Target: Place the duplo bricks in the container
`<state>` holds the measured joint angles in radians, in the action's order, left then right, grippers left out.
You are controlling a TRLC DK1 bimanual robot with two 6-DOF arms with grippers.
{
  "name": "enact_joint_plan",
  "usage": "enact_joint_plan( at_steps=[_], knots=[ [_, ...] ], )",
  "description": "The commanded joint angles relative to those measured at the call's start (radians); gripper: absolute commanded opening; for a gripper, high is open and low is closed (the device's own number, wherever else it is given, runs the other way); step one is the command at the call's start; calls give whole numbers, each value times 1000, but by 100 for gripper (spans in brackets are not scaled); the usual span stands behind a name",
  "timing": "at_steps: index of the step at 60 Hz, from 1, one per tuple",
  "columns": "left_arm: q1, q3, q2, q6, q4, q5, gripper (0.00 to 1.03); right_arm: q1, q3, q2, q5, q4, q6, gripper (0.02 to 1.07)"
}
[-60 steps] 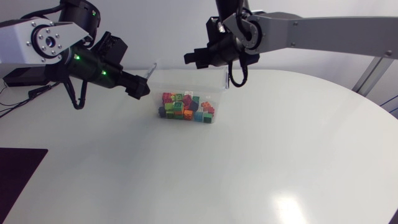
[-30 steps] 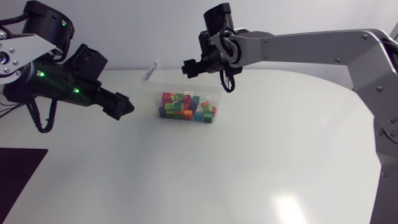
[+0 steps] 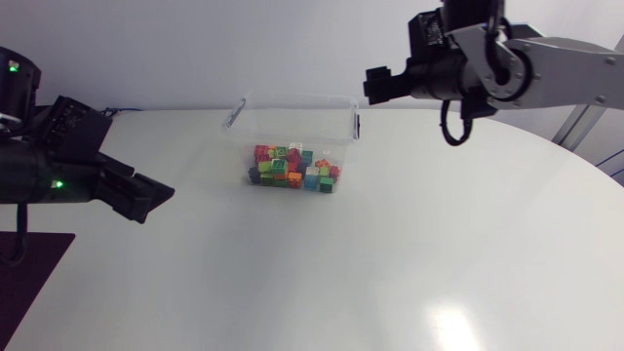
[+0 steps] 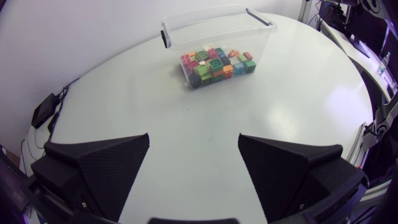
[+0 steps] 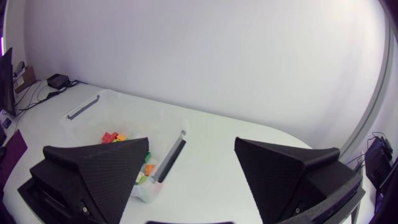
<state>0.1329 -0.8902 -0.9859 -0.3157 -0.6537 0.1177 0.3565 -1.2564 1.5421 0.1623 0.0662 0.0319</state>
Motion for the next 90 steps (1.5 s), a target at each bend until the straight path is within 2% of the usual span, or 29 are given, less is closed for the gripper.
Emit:
enact_joint_plan(
  at_steps=[1,18,37,45,54,67,90],
  knots=[
    [-15,50,69,-23,-3,-3,99,-36,97,-99,11,-17,33,102],
    [-35,200,336,-16,35,-13,99,-172,460,-528,13,-71,146,102],
    [-62,303,613,27,55,-13,99,-238,729,-979,9,4,224,102],
    [-136,338,699,38,69,-21,99,-257,807,-1148,11,38,244,102],
    [-204,424,831,38,132,-23,99,-274,890,-1332,9,80,269,102],
    [-222,454,886,68,157,-26,99,-292,980,-1487,11,117,289,102],
    [-183,643,929,175,371,-66,99,-320,1099,-1511,-64,38,151,102]
  ],
)
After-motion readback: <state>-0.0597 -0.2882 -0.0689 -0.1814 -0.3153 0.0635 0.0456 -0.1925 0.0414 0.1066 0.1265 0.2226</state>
